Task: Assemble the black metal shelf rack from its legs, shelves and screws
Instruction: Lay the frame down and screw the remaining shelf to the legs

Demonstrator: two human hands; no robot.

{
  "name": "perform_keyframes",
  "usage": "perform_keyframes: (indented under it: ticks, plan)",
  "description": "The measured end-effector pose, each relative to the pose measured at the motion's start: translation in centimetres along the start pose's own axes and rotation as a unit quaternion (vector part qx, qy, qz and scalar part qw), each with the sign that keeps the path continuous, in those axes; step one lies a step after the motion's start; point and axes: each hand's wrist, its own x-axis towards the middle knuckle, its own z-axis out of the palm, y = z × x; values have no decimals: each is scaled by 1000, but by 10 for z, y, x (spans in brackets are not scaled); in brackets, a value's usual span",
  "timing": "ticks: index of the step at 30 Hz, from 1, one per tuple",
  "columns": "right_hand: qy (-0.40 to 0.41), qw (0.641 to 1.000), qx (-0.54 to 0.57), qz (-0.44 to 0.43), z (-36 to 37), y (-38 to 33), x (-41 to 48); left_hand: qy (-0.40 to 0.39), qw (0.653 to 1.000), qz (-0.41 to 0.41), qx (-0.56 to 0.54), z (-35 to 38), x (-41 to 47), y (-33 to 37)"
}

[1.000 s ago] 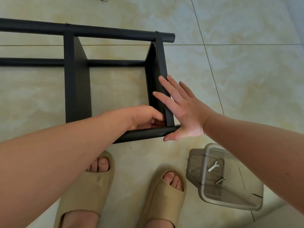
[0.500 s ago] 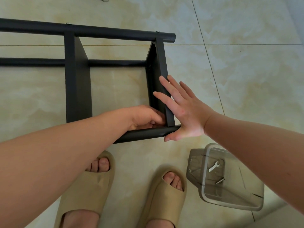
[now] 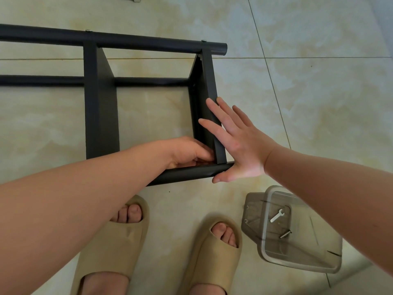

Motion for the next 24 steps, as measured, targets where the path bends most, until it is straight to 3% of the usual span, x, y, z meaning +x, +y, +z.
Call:
perform_keyframes:
  ticks: [5,8,11,13,16,19,24]
  plan:
    - [15,1000,1,-9,5,2,0,-25,1000,-5,-15,4,-6,6]
    - [10,1000,-10,-9,3,3,0,54,997,0,48,9,-10,11]
    - [-24,1000,-16,12,-6,-1,-1,135,949,17,285,9,-20,13]
    - [-40,999,-12,34,-13,-10,-5,174,908,20,381,10,-35,11]
    - [-39,997,-20,66,-17,-34,-19,192,859,16,475,13,-66,7]
    - [-32,998,-35,51,-16,-69,-31,179,832,-29,524,9,-101,6]
    - [-156,987,16,44,-38,-111,-36,152,792,-104,582,15,-147,10]
